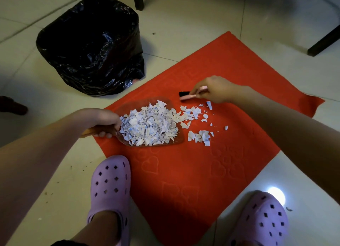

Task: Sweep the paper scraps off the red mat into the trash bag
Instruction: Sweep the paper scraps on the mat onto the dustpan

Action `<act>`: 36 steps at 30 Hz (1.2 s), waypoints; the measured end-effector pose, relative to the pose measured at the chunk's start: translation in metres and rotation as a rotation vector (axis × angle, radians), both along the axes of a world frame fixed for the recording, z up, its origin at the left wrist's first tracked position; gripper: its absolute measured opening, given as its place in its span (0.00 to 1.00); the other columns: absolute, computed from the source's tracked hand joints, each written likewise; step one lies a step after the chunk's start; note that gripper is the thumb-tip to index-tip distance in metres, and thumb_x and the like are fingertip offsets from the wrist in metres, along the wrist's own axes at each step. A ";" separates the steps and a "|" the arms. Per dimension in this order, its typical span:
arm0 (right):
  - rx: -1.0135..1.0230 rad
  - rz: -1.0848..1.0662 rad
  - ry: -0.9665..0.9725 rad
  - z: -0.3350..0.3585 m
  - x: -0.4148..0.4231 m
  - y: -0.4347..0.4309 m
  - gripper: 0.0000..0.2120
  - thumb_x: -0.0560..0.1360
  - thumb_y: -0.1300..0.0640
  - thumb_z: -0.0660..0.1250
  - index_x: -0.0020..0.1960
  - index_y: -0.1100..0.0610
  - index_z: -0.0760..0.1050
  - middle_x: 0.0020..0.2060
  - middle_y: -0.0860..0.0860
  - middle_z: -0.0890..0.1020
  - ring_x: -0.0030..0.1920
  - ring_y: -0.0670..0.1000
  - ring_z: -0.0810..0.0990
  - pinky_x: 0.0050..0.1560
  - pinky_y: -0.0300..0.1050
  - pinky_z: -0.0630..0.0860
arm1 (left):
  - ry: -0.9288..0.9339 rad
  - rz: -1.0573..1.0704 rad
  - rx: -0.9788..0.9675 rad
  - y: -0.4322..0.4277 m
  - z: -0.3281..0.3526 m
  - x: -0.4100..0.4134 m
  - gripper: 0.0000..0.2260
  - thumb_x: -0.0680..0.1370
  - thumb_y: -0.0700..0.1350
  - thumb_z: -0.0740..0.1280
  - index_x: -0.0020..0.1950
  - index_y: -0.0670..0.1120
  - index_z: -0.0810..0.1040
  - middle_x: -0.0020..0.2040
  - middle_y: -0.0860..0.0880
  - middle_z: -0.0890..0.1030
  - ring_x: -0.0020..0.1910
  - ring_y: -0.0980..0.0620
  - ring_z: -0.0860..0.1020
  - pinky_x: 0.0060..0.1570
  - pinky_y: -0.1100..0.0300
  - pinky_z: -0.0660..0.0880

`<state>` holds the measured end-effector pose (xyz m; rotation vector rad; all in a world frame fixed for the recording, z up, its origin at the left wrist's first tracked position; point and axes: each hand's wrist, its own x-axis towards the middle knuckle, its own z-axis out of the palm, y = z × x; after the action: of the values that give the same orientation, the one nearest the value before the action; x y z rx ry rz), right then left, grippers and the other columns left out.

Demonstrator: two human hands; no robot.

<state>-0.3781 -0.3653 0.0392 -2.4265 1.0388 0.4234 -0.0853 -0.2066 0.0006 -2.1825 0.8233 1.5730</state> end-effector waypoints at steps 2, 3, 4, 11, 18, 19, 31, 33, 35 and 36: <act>0.071 0.038 0.013 0.007 -0.008 0.003 0.12 0.77 0.56 0.66 0.59 0.51 0.79 0.55 0.49 0.81 0.51 0.49 0.77 0.49 0.43 0.71 | -0.001 -0.004 -0.004 0.000 0.001 0.000 0.10 0.77 0.43 0.58 0.44 0.38 0.76 0.24 0.47 0.76 0.17 0.53 0.66 0.23 0.67 0.63; 0.098 0.044 0.016 0.012 -0.013 0.005 0.11 0.77 0.57 0.66 0.59 0.51 0.79 0.55 0.49 0.82 0.52 0.49 0.78 0.50 0.43 0.70 | -0.003 -0.005 -0.006 0.000 0.002 -0.001 0.10 0.77 0.43 0.58 0.44 0.38 0.76 0.24 0.47 0.76 0.17 0.53 0.66 0.23 0.67 0.63; 0.117 0.048 0.013 0.018 -0.018 0.006 0.11 0.77 0.57 0.66 0.58 0.51 0.79 0.55 0.48 0.82 0.53 0.49 0.78 0.51 0.42 0.70 | -0.003 -0.003 -0.009 0.000 0.003 -0.001 0.10 0.77 0.42 0.58 0.43 0.39 0.76 0.25 0.47 0.76 0.17 0.53 0.66 0.23 0.67 0.63; -0.080 -0.105 -0.171 0.022 -0.025 0.000 0.12 0.77 0.57 0.65 0.59 0.50 0.79 0.57 0.49 0.81 0.57 0.52 0.78 0.57 0.50 0.74 | -0.009 -0.002 -0.004 0.000 0.003 -0.001 0.10 0.77 0.42 0.58 0.43 0.38 0.76 0.24 0.47 0.76 0.17 0.54 0.66 0.23 0.68 0.63; -0.075 -0.040 -0.049 -0.005 0.004 -0.011 0.12 0.77 0.56 0.64 0.60 0.48 0.78 0.57 0.50 0.81 0.56 0.54 0.78 0.49 0.45 0.73 | -0.017 0.006 -0.005 0.001 0.004 -0.004 0.10 0.77 0.42 0.58 0.43 0.38 0.76 0.24 0.47 0.75 0.16 0.53 0.66 0.23 0.68 0.62; -0.026 -0.010 -0.033 -0.001 0.004 -0.010 0.12 0.77 0.56 0.65 0.59 0.48 0.78 0.56 0.49 0.81 0.55 0.53 0.78 0.48 0.44 0.72 | -0.016 0.006 -0.005 0.001 0.005 -0.005 0.10 0.77 0.42 0.58 0.43 0.39 0.76 0.24 0.47 0.75 0.16 0.54 0.66 0.23 0.68 0.62; -0.172 -0.198 -0.165 0.007 0.005 -0.010 0.12 0.78 0.54 0.64 0.61 0.49 0.77 0.59 0.52 0.80 0.58 0.56 0.77 0.53 0.51 0.76 | -0.019 0.031 0.003 0.000 0.003 -0.003 0.10 0.77 0.43 0.59 0.44 0.38 0.76 0.25 0.46 0.76 0.17 0.53 0.66 0.25 0.66 0.63; -0.116 -0.159 -0.136 0.002 0.016 -0.009 0.13 0.77 0.50 0.64 0.60 0.49 0.78 0.57 0.52 0.81 0.56 0.56 0.78 0.53 0.52 0.76 | -0.021 0.029 -0.002 0.000 0.002 -0.003 0.10 0.77 0.43 0.59 0.44 0.38 0.76 0.24 0.46 0.76 0.17 0.53 0.66 0.26 0.64 0.62; -0.002 -0.062 -0.064 0.001 0.021 -0.006 0.15 0.76 0.46 0.64 0.59 0.50 0.79 0.55 0.51 0.81 0.54 0.55 0.78 0.52 0.51 0.76 | -0.019 0.024 -0.005 0.000 0.002 -0.004 0.10 0.77 0.43 0.59 0.43 0.38 0.76 0.24 0.46 0.76 0.17 0.53 0.66 0.26 0.64 0.62; 0.043 -0.014 -0.024 0.003 0.021 -0.004 0.15 0.75 0.46 0.64 0.59 0.50 0.79 0.55 0.50 0.81 0.54 0.54 0.78 0.52 0.49 0.76 | -0.017 0.023 -0.007 0.000 0.003 -0.004 0.10 0.77 0.43 0.59 0.43 0.38 0.76 0.24 0.46 0.76 0.17 0.53 0.66 0.26 0.64 0.62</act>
<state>-0.3569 -0.3693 0.0425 -2.3793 1.0252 0.4070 -0.0893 -0.2062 0.0032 -2.2143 0.8028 1.5624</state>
